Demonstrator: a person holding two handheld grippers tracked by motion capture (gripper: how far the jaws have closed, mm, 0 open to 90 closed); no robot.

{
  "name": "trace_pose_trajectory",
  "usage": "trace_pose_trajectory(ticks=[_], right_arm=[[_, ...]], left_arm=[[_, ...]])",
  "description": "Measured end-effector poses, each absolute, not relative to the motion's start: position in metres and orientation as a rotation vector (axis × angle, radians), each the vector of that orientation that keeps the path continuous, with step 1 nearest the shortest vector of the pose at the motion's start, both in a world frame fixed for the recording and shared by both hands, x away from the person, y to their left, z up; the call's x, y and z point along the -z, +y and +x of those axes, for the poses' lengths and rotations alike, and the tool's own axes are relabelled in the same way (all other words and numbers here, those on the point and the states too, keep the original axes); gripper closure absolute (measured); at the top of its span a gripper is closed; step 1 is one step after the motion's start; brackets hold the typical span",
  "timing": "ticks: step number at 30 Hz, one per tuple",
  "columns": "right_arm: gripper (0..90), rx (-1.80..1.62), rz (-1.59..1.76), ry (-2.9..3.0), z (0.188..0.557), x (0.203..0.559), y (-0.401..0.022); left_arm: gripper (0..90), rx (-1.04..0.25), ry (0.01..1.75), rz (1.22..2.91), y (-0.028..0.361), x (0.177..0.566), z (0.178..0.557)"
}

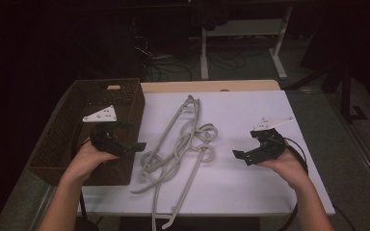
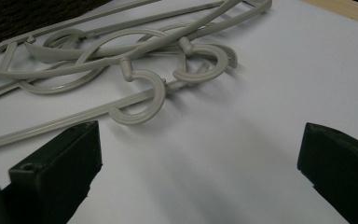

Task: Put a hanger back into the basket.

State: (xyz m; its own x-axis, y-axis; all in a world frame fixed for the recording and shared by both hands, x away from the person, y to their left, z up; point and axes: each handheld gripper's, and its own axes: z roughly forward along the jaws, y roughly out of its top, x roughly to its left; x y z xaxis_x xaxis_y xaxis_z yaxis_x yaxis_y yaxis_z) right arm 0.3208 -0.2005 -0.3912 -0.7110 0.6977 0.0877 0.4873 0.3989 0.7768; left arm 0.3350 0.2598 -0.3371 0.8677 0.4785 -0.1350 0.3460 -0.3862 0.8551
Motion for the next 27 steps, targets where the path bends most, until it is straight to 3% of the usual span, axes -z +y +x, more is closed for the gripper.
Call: trace_pose_trajectory(ticks=[27], right_arm=[[0.0, -1.218, 1.061, 2.402, 0.321, 0.392, -0.204]], left_arm=[[0.0, -0.107, 0.519, 2.008, 0.196, 0.326, 0.354]])
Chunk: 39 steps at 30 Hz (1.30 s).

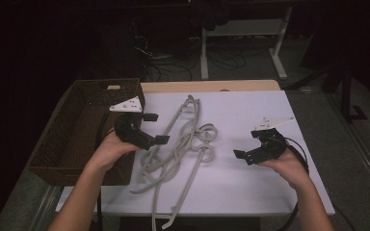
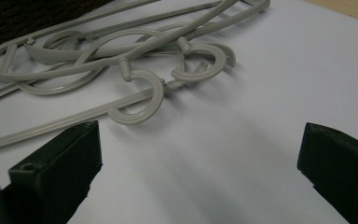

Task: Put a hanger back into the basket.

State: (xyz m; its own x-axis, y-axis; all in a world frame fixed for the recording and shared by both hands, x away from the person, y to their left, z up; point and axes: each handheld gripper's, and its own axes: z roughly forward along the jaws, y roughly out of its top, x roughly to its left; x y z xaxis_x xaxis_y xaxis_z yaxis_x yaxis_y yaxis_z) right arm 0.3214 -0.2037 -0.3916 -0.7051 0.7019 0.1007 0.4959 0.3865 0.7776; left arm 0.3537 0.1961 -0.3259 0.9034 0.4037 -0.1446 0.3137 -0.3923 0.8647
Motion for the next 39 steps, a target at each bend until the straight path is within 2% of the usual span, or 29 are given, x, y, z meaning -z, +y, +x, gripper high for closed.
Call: trace_pose_trajectory(ticks=[17, 39], right_arm=[[0.0, -1.227, 1.067, 2.393, 0.321, 0.391, -0.206], [0.0, -1.232, 1.064, 2.384, 0.318, 0.390, -0.208]], left_arm=[[0.0, -0.092, 0.500, 2.057, 0.170, 0.343, 0.348], [0.0, -0.076, 0.537, 2.148, 0.151, 0.385, 0.334]])
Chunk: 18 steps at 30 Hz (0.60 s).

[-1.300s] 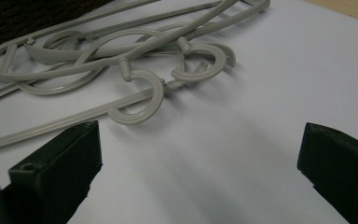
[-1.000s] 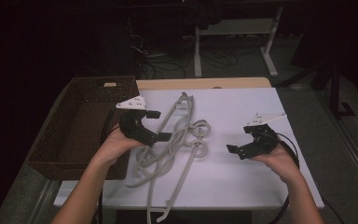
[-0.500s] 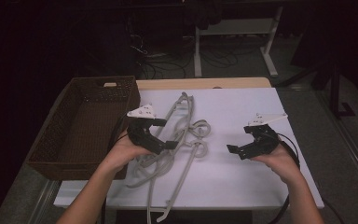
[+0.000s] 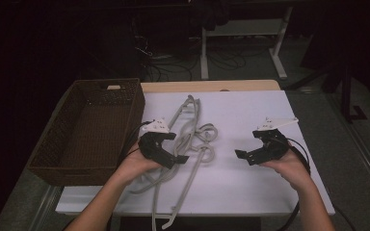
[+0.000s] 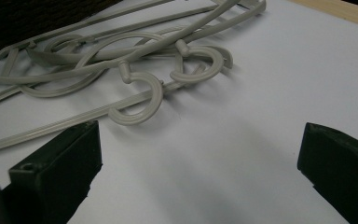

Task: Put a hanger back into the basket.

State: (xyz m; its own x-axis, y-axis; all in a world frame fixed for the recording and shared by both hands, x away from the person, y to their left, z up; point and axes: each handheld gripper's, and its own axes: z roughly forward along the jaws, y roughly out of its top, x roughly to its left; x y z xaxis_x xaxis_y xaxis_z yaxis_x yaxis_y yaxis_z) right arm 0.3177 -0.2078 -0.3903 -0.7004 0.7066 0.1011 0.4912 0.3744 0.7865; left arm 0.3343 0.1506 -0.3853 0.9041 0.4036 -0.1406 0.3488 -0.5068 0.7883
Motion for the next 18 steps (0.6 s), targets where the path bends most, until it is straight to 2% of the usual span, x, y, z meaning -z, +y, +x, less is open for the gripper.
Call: trace_pose_trajectory(ticks=[9, 18], right_arm=[[0.0, -1.233, 1.061, 2.388, 0.318, 0.391, -0.207], [0.0, -1.233, 1.056, 2.394, 0.317, 0.392, -0.207]], left_arm=[[3.2, -0.050, 0.571, 2.205, 0.153, 0.410, 0.325], [7.9, -0.092, 0.609, 2.276, 0.150, 0.422, 0.322]])
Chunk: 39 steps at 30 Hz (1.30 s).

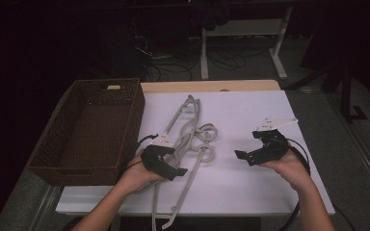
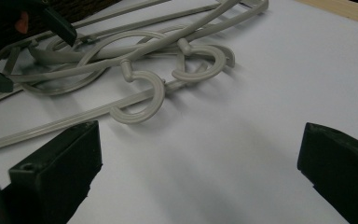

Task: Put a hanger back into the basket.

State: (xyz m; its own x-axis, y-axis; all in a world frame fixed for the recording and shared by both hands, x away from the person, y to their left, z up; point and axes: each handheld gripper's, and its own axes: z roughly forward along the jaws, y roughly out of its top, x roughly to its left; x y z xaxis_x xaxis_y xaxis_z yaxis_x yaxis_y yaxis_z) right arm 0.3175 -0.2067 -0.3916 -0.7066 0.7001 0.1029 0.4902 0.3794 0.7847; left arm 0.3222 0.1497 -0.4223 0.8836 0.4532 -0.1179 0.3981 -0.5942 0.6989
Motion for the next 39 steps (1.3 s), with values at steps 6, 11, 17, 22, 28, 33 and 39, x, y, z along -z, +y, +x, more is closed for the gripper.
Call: trace_pose_trajectory(ticks=[6, 11, 17, 22, 28, 33, 39], right_arm=[[0.0, -1.239, 1.067, 2.390, 0.318, 0.391, -0.208], [0.0, -1.233, 1.064, 2.392, 0.318, 0.393, -0.208], [0.0, -1.234, 1.063, 2.396, 0.318, 0.393, -0.207], [0.0, -1.241, 1.068, 2.390, 0.318, 0.393, -0.208], [0.0, -1.237, 1.065, 2.397, 0.318, 0.394, -0.208], [0.0, -1.235, 1.068, 2.399, 0.319, 0.395, -0.209], [0.0, -1.236, 1.063, 2.401, 0.319, 0.395, -0.208]], left_arm=[[18.7, -0.103, 0.645, 2.317, 0.149, 0.428, 0.322], [29.0, -0.114, 0.669, 2.353, 0.148, 0.429, 0.321], [41.3, -0.110, 0.717, 2.378, 0.148, 0.433, 0.322], [47.7, -0.129, 0.732, 2.377, 0.149, 0.433, 0.323], [53.6, -0.115, 0.751, 2.412, 0.145, 0.439, 0.323], [59.8, -0.126, 0.755, 2.429, 0.139, 0.442, 0.325], [70.2, -0.132, 0.802, 2.406, 0.141, 0.442, 0.328]])
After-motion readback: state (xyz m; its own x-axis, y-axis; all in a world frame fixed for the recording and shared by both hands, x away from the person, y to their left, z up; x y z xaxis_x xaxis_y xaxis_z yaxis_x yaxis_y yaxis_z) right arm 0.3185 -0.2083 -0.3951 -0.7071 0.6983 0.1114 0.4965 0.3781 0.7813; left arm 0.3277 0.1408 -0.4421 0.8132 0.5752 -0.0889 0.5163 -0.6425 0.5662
